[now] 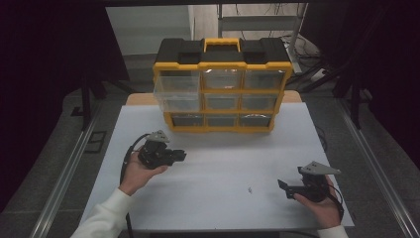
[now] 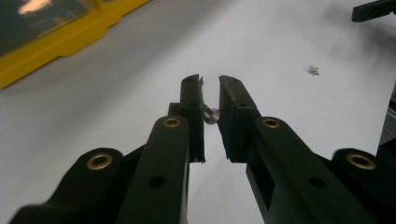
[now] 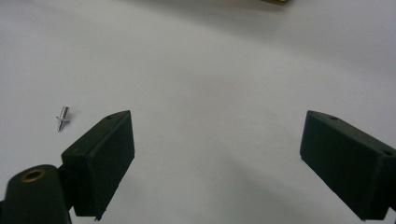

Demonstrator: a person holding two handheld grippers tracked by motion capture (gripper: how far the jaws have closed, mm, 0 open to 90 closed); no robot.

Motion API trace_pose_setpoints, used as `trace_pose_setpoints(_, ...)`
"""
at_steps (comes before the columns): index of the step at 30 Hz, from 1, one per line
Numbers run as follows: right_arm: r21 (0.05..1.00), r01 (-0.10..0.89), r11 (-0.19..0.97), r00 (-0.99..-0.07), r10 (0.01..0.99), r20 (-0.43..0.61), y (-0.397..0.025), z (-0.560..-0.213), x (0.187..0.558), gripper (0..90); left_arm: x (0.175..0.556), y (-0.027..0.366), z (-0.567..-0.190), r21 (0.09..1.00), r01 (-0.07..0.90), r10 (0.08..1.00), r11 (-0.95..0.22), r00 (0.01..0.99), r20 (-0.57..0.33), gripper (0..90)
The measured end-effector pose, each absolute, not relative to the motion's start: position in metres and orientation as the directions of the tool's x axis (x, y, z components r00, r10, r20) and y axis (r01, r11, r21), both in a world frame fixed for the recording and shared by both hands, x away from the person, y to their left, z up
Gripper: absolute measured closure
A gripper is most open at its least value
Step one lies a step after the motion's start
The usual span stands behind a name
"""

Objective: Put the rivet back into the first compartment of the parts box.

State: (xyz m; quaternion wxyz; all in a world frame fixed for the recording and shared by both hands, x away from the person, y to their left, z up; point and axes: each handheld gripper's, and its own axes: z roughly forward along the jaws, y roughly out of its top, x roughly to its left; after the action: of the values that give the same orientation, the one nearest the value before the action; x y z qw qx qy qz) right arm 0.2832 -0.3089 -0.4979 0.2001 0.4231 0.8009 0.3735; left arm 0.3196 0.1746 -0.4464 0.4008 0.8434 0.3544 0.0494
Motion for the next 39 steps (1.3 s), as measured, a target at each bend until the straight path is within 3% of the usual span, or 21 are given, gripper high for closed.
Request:
trace_pose_setpoints(21, 0.771, 0.523, 0.364, -0.567, 0.824, -0.005, -0.308, -0.498, 0.283, 10.5, 0.318, 0.236, -0.423, 0.739, 0.585, 0.726, -0.334, 0.660, -0.194, 81.3)
trace_pose_setpoints(39, 0.770, 0.522, 0.368, -0.567, 0.824, -0.010, -0.308, -0.498, 0.283, 10.4, 0.320, 0.256, -0.397, 0.767, 0.570, 0.750, -0.295, 0.635, -0.183, 81.3)
